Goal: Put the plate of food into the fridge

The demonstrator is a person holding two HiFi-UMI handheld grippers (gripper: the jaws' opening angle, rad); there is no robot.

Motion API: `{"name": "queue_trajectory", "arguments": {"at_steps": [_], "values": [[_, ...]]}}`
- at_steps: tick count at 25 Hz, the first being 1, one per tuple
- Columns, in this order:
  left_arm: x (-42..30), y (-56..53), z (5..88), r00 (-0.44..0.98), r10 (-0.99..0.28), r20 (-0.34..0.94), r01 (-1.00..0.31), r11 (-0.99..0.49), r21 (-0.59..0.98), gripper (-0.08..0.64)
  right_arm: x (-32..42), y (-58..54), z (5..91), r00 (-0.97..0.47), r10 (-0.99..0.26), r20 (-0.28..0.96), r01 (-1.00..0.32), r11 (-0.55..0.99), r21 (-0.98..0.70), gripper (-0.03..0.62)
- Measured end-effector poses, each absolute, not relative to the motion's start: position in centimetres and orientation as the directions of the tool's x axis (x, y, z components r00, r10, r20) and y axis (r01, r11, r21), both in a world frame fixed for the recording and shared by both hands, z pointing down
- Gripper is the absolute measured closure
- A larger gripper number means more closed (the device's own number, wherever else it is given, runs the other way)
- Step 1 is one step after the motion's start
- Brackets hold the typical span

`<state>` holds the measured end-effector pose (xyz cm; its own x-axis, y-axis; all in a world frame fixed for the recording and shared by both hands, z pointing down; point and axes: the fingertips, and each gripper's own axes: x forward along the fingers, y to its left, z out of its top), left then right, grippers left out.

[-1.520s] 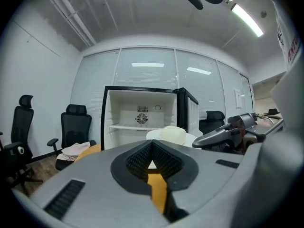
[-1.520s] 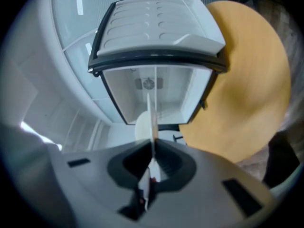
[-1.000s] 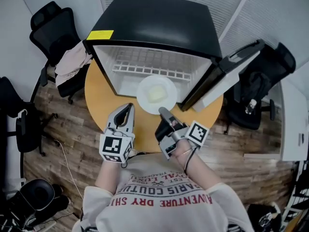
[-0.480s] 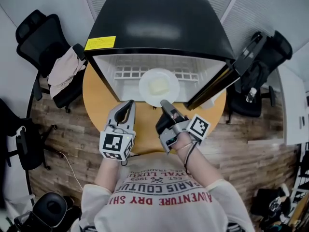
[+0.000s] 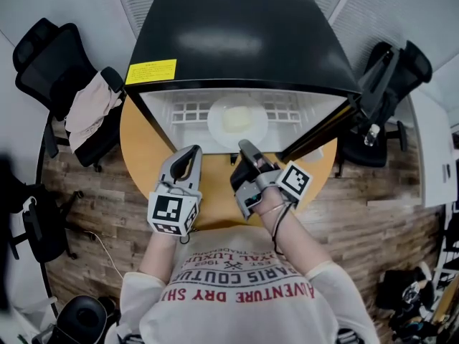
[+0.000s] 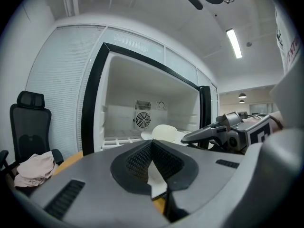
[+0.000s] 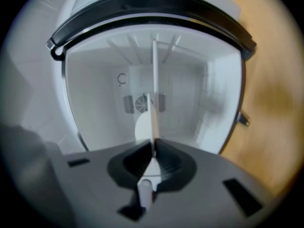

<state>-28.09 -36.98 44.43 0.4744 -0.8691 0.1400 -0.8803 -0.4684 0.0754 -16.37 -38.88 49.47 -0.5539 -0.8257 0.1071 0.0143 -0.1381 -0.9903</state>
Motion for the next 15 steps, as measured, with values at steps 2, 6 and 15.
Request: {"name": "queue_trajectory", "arguments": {"at_steps": [2, 6, 15], "values": [[-27.9, -37.3, 44.4, 0.483, -0.865, 0.136, -0.876, -0.475, 0.086, 0.531, -16.2, -39.4, 49.5, -0.543, -0.832, 0.111, 0.012, -0.141, -0.99, 0.552], [-27.8, -38.0, 44.2, 0.495, -0.859, 0.127, -0.868, -0.484, 0.107, 0.531, -16.1, -40.3, 49.5, -0.532, -0.839, 0.116, 0.01, -0.143, -0.99, 0.552], [-27.7, -39.2, 45.5, 0.499, -0.852, 0.156, -0.866, -0.487, 0.115, 0.531, -16.3, -42.1, 49.5, -0.517, -0.85, 0.101, -0.005, -0.116, -0.993, 0.548]]}}
